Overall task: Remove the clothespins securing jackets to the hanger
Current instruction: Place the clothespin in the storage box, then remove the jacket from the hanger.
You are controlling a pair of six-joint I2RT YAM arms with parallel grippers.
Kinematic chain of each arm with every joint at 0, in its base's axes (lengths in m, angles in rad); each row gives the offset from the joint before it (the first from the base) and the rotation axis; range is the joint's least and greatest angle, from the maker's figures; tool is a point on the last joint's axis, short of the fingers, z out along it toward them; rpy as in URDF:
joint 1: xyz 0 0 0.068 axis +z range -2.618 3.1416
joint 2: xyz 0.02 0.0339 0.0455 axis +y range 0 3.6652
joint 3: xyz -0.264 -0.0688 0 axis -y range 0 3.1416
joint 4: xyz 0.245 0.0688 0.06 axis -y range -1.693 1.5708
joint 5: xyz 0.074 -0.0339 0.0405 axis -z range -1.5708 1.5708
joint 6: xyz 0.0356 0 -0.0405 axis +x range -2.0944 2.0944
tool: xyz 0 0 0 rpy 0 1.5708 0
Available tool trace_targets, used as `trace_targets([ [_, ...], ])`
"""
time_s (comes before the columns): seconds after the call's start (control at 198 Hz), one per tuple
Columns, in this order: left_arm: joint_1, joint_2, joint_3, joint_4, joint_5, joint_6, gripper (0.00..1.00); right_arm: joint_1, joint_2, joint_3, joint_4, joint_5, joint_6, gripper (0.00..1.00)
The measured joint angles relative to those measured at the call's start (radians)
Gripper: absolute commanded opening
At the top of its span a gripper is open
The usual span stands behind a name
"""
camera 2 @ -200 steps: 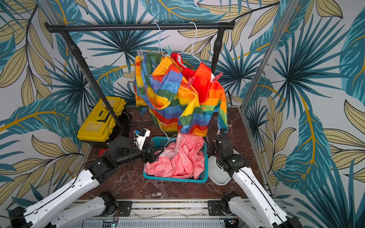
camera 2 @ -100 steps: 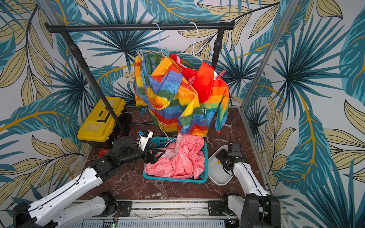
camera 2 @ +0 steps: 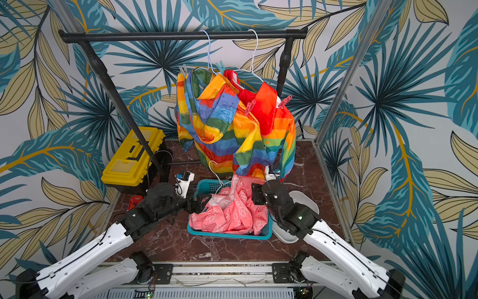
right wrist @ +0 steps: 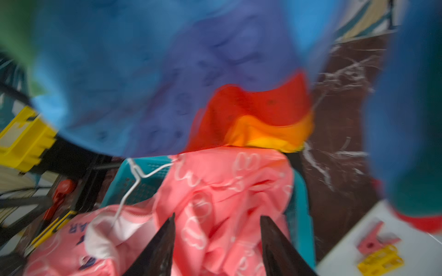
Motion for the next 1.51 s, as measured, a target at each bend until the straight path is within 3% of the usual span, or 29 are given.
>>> trace_targets([
  [0.066,0.002,-0.021,-0.014,0.0,-0.018,-0.009,0.93,0.052,0.113,0.05,0.035,0.001,-0.047,0.75],
  [0.187,0.003,-0.065,-0.046,0.0,-0.043,-0.026,0.94,0.063,0.269,0.109,0.106,-0.028,-0.12,0.82],
  [0.46,0.004,-0.103,-0.076,0.0,-0.061,-0.042,0.94,0.047,0.552,0.333,0.167,-0.139,-0.208,0.83],
  [0.789,0.004,-0.103,-0.081,0.0,-0.061,-0.049,0.94,-0.018,0.673,0.406,0.149,-0.208,-0.234,0.62],
  [0.925,0.004,-0.095,-0.081,0.0,-0.06,-0.048,0.94,-0.016,0.687,0.413,0.134,-0.237,-0.249,0.38],
  [1.036,0.004,-0.081,-0.081,0.0,-0.06,-0.048,0.95,-0.016,0.687,0.414,0.124,-0.254,-0.252,0.11],
  [1.097,0.004,-0.076,-0.081,0.0,-0.059,-0.044,0.96,-0.017,0.681,0.414,0.11,-0.251,-0.256,0.03],
  [1.385,0.004,0.016,-0.071,-0.023,0.012,-0.006,0.91,-0.017,0.465,0.343,0.072,-0.208,-0.265,0.0],
  [1.446,0.003,0.036,-0.066,-0.024,0.031,-0.003,0.84,-0.016,0.411,0.323,0.072,-0.195,-0.265,0.0],
  [1.512,0.002,0.051,-0.056,-0.029,0.05,0.0,0.66,-0.016,0.37,0.311,0.071,-0.177,-0.266,0.0],
])
